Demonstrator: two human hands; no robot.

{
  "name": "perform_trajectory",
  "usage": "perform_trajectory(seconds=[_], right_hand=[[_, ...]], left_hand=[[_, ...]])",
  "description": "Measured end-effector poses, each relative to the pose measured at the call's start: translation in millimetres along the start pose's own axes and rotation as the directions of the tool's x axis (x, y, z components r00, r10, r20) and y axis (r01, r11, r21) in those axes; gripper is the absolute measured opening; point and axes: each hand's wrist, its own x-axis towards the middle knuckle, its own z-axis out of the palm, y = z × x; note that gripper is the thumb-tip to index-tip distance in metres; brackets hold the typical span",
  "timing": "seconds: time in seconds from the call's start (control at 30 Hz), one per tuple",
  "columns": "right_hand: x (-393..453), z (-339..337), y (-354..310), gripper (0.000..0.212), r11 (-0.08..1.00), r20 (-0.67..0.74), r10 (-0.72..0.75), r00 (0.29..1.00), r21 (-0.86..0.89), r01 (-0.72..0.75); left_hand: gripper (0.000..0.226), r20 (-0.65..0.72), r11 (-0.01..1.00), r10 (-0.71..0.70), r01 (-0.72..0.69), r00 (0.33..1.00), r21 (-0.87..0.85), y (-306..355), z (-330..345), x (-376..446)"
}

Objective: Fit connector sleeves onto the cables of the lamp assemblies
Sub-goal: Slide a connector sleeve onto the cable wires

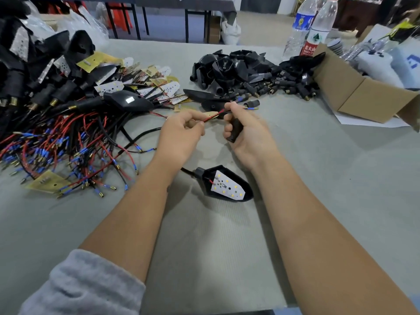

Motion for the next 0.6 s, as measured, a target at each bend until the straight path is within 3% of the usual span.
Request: perform_trajectory(seconds=[0.23, 0.4, 0.6], right_hand=[[-0.2, 1.8, 6.6, 0.012, 0.973, 0.085, -0.066, 0.994, -0.217, 0.083], [-1.5, 2.1, 6.7, 0.008, 0.962, 0.100, -0.083, 0.992, -0.253, 0.106], [-0.5, 4.2, 9.4, 0.014, 0.928, 0.109, -0.088, 0.990, -0.353, 0.121]], left_hand=[[0.012, 0.012, 0.999, 0.028, -0.028, 1.000, -0.017, 1.5, -1.2, -3.2], [0.013, 0.005, 0.998, 0.010, -0.010, 1.000, -0.058, 0.4, -3.0, -2.4], [0.017, -0.213, 0.956, -0.103, 0.038, 0.972, -0.291, 4.7, -4.3, 4.8]])
